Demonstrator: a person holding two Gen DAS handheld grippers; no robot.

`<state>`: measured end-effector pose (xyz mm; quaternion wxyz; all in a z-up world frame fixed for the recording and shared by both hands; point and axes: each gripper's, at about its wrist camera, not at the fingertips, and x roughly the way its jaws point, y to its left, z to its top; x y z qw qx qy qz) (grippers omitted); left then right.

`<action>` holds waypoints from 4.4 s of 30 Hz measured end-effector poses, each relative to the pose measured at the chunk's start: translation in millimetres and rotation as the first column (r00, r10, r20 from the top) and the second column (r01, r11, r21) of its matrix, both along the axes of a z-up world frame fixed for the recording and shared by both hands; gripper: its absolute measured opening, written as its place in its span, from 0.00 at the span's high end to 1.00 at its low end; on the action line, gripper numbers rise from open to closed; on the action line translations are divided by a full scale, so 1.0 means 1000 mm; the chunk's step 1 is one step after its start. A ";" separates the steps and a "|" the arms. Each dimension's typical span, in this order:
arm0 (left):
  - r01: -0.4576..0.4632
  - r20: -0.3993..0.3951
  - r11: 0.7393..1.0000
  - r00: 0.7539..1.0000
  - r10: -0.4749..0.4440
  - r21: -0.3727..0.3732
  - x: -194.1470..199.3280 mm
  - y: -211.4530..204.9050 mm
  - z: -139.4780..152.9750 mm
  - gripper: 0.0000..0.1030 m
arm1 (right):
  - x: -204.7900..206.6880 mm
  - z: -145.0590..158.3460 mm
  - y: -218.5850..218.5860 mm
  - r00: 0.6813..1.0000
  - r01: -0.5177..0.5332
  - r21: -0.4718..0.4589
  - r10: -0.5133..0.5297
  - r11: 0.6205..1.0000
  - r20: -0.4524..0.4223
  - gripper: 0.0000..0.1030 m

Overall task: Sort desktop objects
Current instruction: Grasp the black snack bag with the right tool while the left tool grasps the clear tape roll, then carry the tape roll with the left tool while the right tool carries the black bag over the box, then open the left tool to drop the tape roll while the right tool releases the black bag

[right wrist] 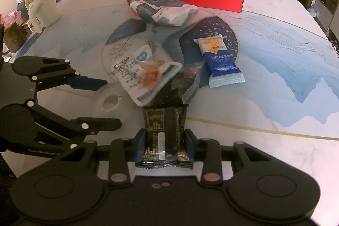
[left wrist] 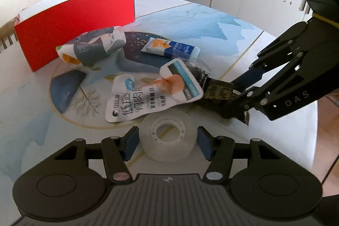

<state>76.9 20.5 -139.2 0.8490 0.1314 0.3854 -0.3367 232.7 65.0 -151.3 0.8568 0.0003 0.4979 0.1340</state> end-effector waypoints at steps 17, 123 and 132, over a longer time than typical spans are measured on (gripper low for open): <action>-0.091 -0.074 0.993 0.994 0.085 -0.078 -0.021 0.051 0.018 0.43 | -0.009 0.022 -0.001 1.000 -0.007 0.039 0.007 0.999 0.007 0.68; -0.240 0.011 0.965 0.971 0.240 0.108 0.330 -0.021 0.093 0.43 | 0.362 0.090 -0.018 0.978 -0.097 -0.017 0.099 0.995 0.183 0.69; -0.202 -0.036 0.958 0.976 0.214 0.201 0.341 -0.035 0.073 0.43 | 0.382 0.069 -0.013 0.989 -0.070 -0.037 0.074 0.997 0.125 0.69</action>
